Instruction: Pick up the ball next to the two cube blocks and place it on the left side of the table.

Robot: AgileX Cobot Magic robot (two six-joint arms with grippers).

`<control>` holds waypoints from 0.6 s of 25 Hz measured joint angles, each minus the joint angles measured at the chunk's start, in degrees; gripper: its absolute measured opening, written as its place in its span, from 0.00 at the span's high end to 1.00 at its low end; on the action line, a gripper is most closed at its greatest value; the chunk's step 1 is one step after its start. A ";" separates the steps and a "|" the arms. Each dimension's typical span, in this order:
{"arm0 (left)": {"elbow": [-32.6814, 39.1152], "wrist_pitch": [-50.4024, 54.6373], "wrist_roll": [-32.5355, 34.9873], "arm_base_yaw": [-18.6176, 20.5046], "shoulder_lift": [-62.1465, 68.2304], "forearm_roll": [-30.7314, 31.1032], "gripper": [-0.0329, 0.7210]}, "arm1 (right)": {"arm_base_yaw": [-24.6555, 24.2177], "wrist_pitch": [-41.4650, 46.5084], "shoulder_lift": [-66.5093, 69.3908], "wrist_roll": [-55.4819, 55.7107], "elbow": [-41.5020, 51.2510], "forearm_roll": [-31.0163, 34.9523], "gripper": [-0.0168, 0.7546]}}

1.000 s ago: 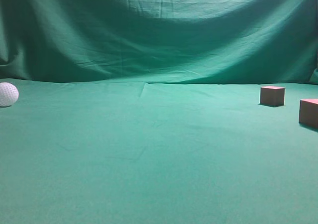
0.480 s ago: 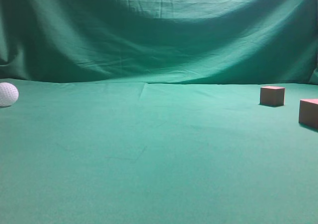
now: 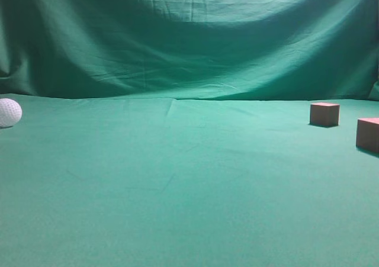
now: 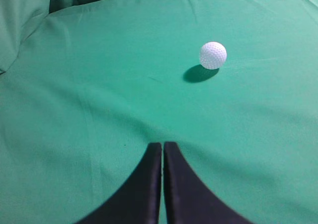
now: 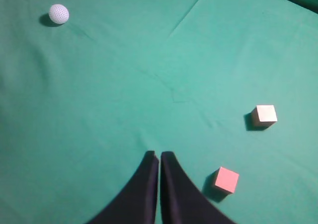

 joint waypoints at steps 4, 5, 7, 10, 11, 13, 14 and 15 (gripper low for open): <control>0.00 0.00 0.00 0.00 0.00 0.00 0.96 | -0.23 -5.26 -9.91 1.57 8.39 -3.53 0.98; 0.00 0.00 0.00 0.00 0.00 0.00 0.96 | -0.96 -7.46 -12.43 1.71 10.59 -4.23 0.98; 0.00 0.00 0.00 0.00 0.00 0.00 0.96 | -4.08 -12.53 -18.48 1.94 16.64 -5.05 0.98; 0.00 0.00 0.00 0.00 0.00 0.00 0.96 | -10.54 -18.91 -26.36 1.98 25.16 -5.28 0.98; 0.00 0.00 0.00 0.00 0.00 0.00 0.96 | -12.97 -20.49 -28.43 1.98 28.23 -5.28 0.98; 0.00 0.00 0.00 0.00 0.00 0.00 0.96 | -17.47 -24.07 -33.40 2.18 33.78 -5.36 0.98; 0.00 0.00 0.00 0.00 0.00 0.00 0.96 | -19.50 -25.65 -35.43 2.18 36.29 -5.36 0.98; 0.00 0.00 0.00 0.00 0.00 0.00 0.96 | -21.89 -27.24 -37.38 2.18 39.36 -5.36 0.98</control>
